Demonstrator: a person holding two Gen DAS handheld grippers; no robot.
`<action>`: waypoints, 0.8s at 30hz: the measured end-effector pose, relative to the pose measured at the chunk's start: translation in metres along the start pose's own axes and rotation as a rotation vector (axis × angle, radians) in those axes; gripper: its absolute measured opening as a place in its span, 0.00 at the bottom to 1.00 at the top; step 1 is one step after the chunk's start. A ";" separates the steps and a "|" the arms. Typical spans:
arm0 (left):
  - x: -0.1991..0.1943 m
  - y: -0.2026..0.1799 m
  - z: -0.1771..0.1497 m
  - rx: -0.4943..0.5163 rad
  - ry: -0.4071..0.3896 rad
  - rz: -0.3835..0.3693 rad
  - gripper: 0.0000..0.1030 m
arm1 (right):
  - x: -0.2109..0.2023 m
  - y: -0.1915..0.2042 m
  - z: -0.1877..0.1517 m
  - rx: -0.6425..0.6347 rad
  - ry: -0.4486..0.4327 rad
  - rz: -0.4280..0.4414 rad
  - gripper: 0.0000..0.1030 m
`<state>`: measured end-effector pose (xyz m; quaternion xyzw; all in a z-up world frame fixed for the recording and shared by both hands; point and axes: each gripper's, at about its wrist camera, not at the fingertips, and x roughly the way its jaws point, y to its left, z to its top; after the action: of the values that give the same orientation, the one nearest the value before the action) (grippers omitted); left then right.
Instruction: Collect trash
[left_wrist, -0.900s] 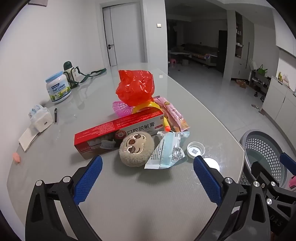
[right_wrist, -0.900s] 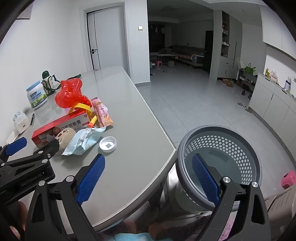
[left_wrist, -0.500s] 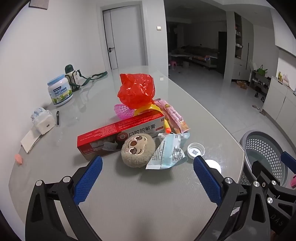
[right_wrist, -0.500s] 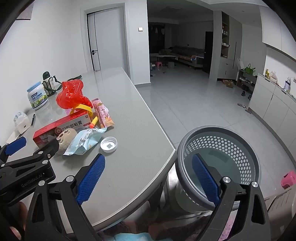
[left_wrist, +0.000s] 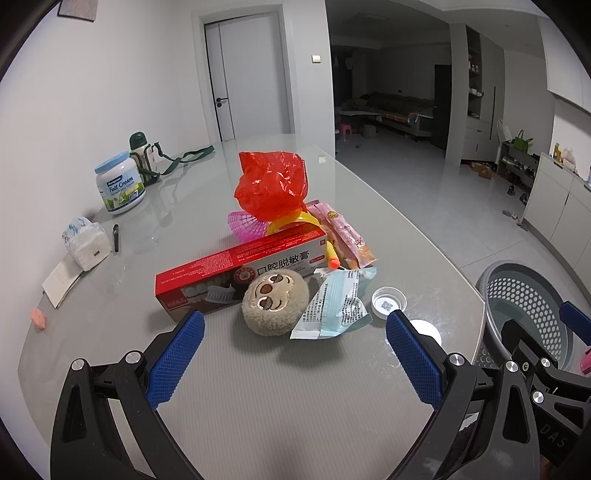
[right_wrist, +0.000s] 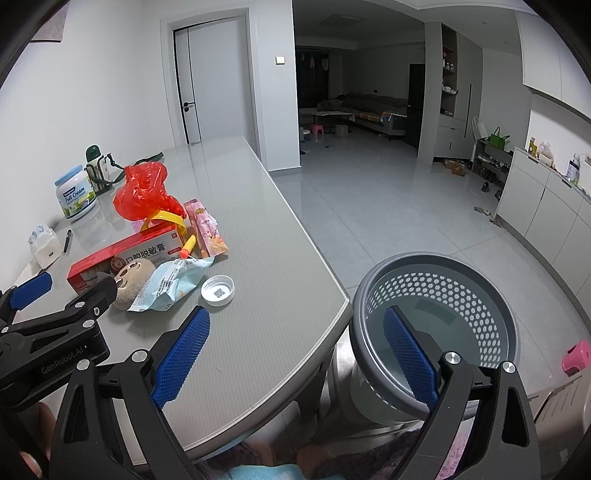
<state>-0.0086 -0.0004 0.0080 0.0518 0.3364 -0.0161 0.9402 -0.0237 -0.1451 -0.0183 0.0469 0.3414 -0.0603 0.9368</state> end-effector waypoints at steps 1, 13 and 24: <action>0.000 0.000 0.000 0.000 0.000 0.001 0.94 | 0.000 0.000 0.000 0.001 0.000 0.001 0.88; -0.001 -0.001 0.000 0.000 0.001 0.001 0.94 | 0.000 -0.001 -0.001 0.002 -0.003 0.002 0.88; -0.005 0.000 0.000 0.000 -0.002 0.001 0.94 | -0.004 0.000 0.002 0.002 -0.004 0.004 0.88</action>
<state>-0.0121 -0.0004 0.0111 0.0519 0.3356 -0.0155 0.9404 -0.0253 -0.1455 -0.0145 0.0486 0.3392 -0.0591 0.9376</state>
